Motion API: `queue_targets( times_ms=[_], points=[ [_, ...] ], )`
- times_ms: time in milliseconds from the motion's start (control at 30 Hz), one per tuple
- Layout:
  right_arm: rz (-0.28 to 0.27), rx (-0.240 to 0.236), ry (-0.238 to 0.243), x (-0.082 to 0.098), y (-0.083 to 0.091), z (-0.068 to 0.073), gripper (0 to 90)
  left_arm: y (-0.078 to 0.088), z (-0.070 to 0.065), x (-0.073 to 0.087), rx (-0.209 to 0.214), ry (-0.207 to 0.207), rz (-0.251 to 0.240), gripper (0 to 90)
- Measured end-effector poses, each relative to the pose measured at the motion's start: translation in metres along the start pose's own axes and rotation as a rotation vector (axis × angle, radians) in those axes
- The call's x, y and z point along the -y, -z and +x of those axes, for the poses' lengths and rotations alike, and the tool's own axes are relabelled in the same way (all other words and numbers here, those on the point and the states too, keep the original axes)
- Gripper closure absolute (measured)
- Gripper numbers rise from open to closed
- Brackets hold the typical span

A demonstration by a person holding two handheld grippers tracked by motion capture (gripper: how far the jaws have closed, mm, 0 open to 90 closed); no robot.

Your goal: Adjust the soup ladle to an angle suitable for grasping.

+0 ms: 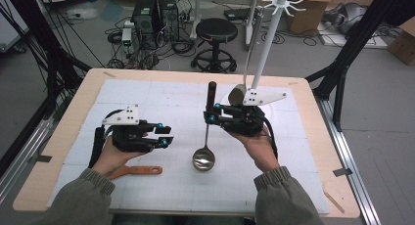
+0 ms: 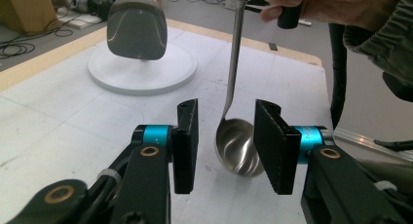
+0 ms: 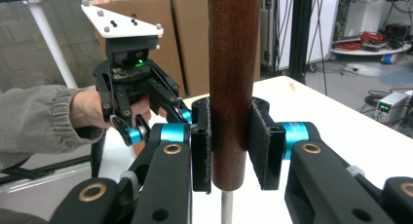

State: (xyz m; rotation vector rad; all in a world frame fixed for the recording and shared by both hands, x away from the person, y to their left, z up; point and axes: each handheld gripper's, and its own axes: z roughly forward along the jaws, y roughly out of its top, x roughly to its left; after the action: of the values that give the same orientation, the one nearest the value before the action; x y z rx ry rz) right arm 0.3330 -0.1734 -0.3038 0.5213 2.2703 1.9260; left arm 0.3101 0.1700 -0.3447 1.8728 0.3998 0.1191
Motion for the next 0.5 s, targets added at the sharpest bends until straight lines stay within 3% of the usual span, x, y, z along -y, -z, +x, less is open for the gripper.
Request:
queue_targets(
  times_ms=[300,500],
  points=[
    [0.010,0.032,-0.004,-0.002,0.014,-0.008,73.4,0.014,0.001,0.007,-0.005,0.000,-0.001,55.0],
    [0.016,0.054,-0.004,-0.005,0.022,-0.013,73.5,0.023,0.000,0.014,-0.031,0.005,-0.005,49.3]
  ],
)
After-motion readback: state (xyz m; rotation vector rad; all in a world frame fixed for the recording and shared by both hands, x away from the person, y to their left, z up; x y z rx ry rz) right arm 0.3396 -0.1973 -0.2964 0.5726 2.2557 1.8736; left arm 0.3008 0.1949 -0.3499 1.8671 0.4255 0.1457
